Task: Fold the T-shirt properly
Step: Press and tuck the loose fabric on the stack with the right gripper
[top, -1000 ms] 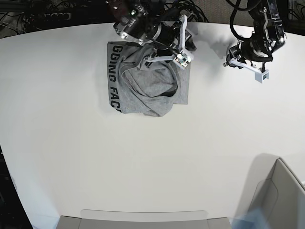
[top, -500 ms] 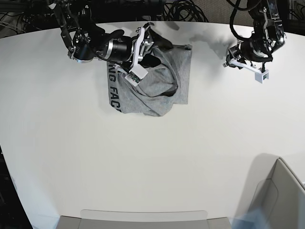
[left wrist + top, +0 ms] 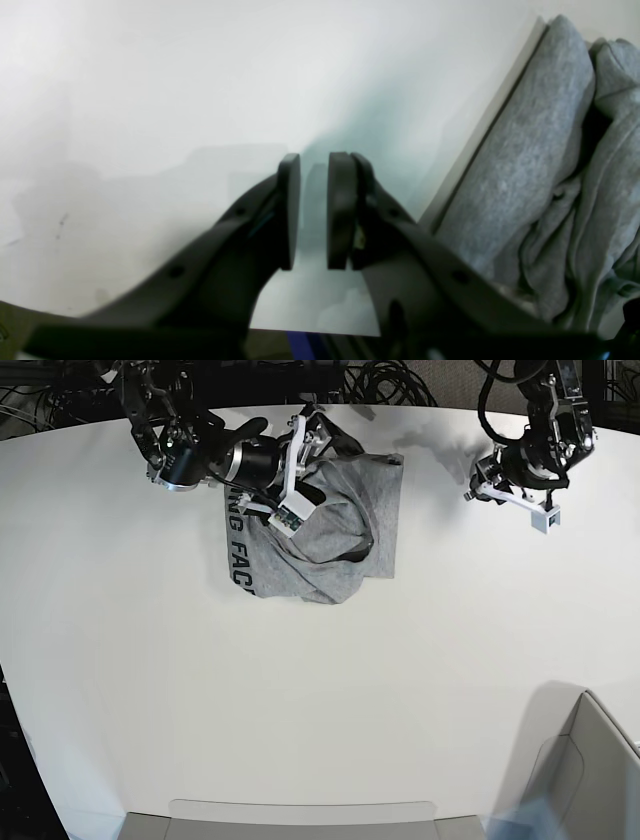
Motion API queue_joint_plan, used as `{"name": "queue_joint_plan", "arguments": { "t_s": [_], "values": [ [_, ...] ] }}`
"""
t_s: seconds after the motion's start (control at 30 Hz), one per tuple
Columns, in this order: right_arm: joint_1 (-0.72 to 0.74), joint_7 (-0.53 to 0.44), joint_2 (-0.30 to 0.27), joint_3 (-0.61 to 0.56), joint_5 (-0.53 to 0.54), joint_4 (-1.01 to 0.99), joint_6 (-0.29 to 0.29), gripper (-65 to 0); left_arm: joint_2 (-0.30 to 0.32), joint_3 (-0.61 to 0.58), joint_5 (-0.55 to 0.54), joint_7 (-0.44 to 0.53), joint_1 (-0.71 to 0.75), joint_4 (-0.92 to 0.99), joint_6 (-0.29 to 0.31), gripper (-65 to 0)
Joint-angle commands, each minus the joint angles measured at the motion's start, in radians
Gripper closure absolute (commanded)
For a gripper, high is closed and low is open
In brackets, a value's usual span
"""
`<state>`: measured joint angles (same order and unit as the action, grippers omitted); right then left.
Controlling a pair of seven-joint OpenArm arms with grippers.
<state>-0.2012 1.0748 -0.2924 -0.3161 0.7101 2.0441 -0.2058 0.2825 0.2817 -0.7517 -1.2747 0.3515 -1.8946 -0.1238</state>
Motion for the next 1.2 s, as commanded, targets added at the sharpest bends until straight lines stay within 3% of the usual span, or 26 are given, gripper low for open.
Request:
{"name": "queue_joint_plan", "arguments": {
  "t_s": [0.0, 0.4, 0.57, 0.93, 1.03, 1.17],
  "values": [
    [0.006, -0.018, -0.004, 0.004, 0.013, 0.019, -0.005, -52.0, 0.01, 0.004, -0.009, 0.005, 0.001, -0.015, 0.002, -10.0],
    [0.016, -0.025, -0.003, 0.013, 0.021, 0.019, -0.007, -52.0, 0.007, 0.004, -0.009, 0.005, 0.004, -0.015, 0.002, -10.0],
    [0.016, -0.025, 0.025, 0.122, 0.159, 0.019, -0.011, -52.0, -0.012, 0.004, -0.009, 0.005, 0.004, -0.015, 0.002, -10.0],
    [0.03, -0.02, -0.014, 0.168, 0.184, 0.02, -0.014, -51.8, -0.024, 0.006, -0.009, 0.022, 0.004, -0.018, 0.002, -10.0],
    [0.03, -0.018, -0.015, 0.166, 0.184, 0.02, -0.016, -47.2, -0.024, 0.006, -0.009, 0.023, 0.004, -0.018, 0.002, -10.0],
    [0.044, -0.018, -0.028, 0.165, 0.184, 0.02, -0.033, -30.2, -0.024, 0.006, -0.009, 0.023, 0.004, -0.018, 0.002, -10.0]
  ]
}}
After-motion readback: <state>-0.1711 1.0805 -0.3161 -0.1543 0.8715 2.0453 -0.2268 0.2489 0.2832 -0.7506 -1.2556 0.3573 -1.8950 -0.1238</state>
